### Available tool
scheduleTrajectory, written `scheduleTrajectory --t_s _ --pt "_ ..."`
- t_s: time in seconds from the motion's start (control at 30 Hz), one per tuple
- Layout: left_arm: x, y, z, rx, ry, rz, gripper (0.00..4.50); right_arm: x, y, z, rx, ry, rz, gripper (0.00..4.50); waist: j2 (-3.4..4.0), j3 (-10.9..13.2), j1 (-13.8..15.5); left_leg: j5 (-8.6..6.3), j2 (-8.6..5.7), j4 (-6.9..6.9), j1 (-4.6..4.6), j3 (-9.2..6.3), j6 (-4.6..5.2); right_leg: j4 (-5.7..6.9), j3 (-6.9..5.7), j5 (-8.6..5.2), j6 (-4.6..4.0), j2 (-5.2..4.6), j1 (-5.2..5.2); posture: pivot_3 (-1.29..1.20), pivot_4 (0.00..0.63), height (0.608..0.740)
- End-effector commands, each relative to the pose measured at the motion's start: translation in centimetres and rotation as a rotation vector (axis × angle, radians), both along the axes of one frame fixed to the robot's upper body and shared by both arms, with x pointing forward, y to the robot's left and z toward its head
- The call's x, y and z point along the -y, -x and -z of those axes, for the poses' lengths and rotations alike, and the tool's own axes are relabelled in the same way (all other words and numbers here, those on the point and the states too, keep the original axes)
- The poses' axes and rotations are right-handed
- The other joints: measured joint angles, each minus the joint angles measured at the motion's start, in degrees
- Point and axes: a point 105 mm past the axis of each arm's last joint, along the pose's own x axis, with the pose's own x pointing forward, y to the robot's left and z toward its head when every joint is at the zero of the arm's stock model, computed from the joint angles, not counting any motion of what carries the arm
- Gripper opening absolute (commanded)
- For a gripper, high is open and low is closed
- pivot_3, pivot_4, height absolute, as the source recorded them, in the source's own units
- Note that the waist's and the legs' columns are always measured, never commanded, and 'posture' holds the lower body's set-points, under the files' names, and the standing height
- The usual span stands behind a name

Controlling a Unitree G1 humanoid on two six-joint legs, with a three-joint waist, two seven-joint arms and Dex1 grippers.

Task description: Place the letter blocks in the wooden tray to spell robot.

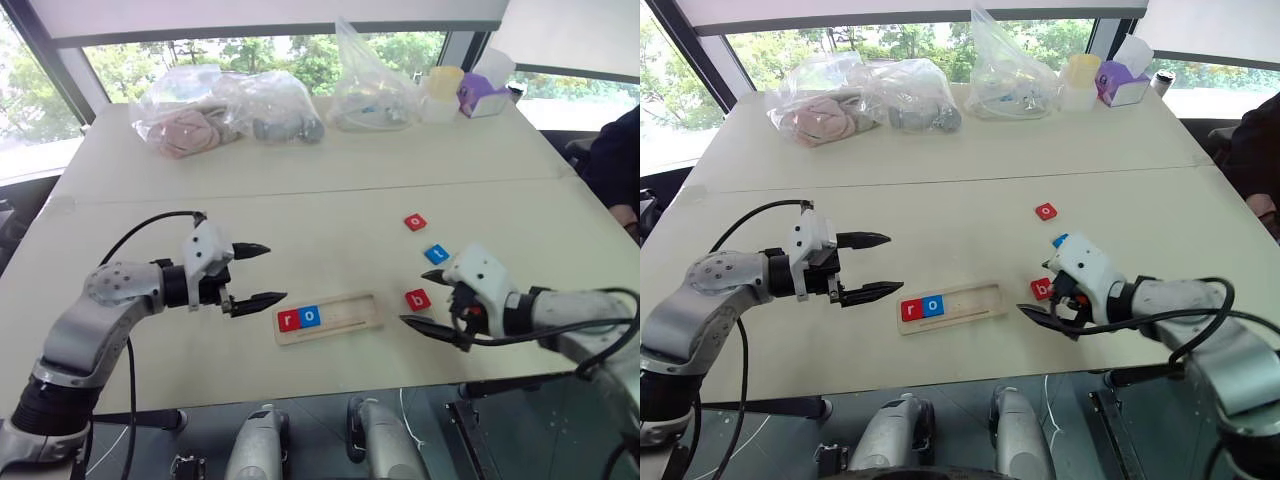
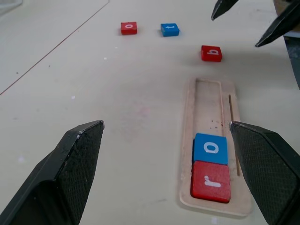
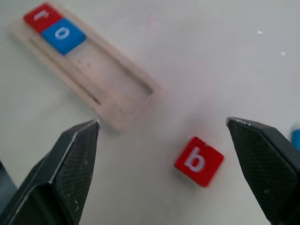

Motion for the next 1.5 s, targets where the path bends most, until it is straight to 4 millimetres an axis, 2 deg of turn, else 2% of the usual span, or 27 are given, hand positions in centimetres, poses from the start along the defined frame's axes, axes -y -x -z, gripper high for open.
scheduleTrajectory --t_s 0.03,0.17,0.47,0.83,1.47,1.5 --pt "0.4 -0.1 -0.8 0.050 -0.001 0.018 4.50 0.8 -0.7 -0.2 0.038 0.070 -0.172 4.43 0.01 0.01 0.00 0.00 0.00 0.01 0.00 0.00 0.00 -0.01 0.00 0.00 0.00 0.00 0.01 0.00 0.150 0.740" --pt "0.5 -0.2 -0.9 0.058 0.001 0.018 4.50 2.3 -2.5 1.0 0.042 0.152 -0.252 4.43 -0.06 0.05 -0.16 0.01 -0.03 0.02 0.01 0.06 0.01 -0.01 0.02 0.00 0.00 -0.01 0.01 0.00 0.150 0.740" --pt "0.5 0.1 -1.0 0.070 0.010 -0.001 4.50 2.9 -4.9 2.8 -0.038 0.182 -0.341 4.43 -0.06 0.07 0.08 0.02 -0.05 0.07 0.01 0.14 0.03 0.15 0.02 0.03 -0.01 0.01 0.00 0.00 0.150 0.740" --pt "0.4 0.3 -1.1 0.074 0.011 -0.017 4.50 3.3 -5.7 3.6 -0.067 0.212 -0.377 4.43 -0.06 0.07 0.12 0.02 -0.05 0.11 0.03 0.22 0.03 0.18 0.02 0.04 -0.01 0.00 0.02 0.00 0.150 0.740" --pt "0.6 0.1 -1.2 0.079 0.009 -0.004 4.50 2.5 -6.1 4.5 -0.045 0.229 -0.406 4.43 -0.05 0.06 0.12 0.03 -0.06 0.13 0.13 0.25 0.02 0.23 0.03 0.05 -0.01 0.01 0.12 0.00 0.150 0.740" --pt "0.6 0.1 -1.2 0.079 0.010 -0.004 4.50 2.6 -6.1 4.5 -0.045 0.233 -0.405 3.92 -0.05 0.06 0.12 0.03 -0.06 0.13 0.14 0.25 0.02 0.23 0.03 0.05 -0.01 0.01 0.12 0.00 0.150 0.740"
